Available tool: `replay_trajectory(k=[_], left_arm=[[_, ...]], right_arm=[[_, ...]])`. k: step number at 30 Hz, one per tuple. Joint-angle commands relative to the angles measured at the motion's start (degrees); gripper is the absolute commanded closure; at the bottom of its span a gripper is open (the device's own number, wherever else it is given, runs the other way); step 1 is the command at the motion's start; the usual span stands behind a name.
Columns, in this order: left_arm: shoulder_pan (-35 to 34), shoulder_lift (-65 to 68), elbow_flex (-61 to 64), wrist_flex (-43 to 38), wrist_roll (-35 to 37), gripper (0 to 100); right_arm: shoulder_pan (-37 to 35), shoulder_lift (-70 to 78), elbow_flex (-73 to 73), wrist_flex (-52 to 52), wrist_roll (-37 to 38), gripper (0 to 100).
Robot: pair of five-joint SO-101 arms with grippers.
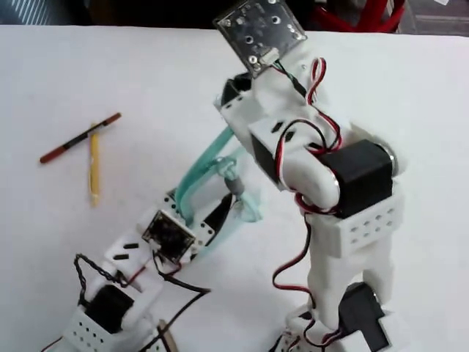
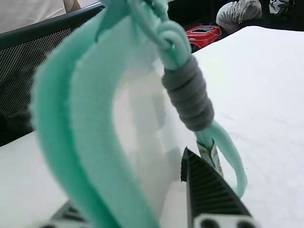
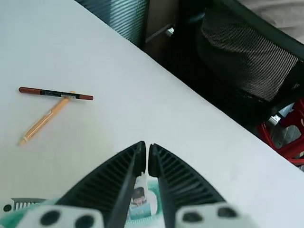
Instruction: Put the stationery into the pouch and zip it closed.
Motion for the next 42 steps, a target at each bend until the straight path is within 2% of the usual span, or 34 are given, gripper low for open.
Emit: replay_trajectory(k=[1,6,11,18,22,28,34,38,42], left_arm=[[-0.40,-0.57,-0.79,-1.93,-0.35,85],[-0.48,-0.57,-0.79,-1.93,-0.35,85],[-0.48,-0.57,-0.79,-1.93,-0.44,85],[-0.40,-0.57,-0.79,-1.93,-0.44,85],[-0.48,-0.57,-0.79,-1.93,-0.18,85],[-0.84,-0.57,-0.79,-1.93,0.09,84],[-0.84,-0.57,-1.23,-1.76,2.20,83],[-0.84,-0.57,-1.23,-1.58,3.96,81],[-0.84,-0.57,-1.23,-1.58,3.60,81]], right_arm=[[-1.45,0.92,0.70,-3.56,0.00,97.8],[-1.01,5.41,0.79,1.01,0.35,97.8],[-0.13,2.15,-1.14,5.67,0.44,97.8],[7.16,-7.34,11.78,5.58,0.53,97.8],[7.16,-13.05,18.81,5.58,0.53,97.8],[7.52,-17.80,21.01,5.49,0.53,97.8],[2.77,-18.51,22.42,5.49,0.00,97.8],[2.42,-17.63,27.08,3.82,0.00,97.8],[2.59,-18.24,24.88,3.74,0.00,97.8]])
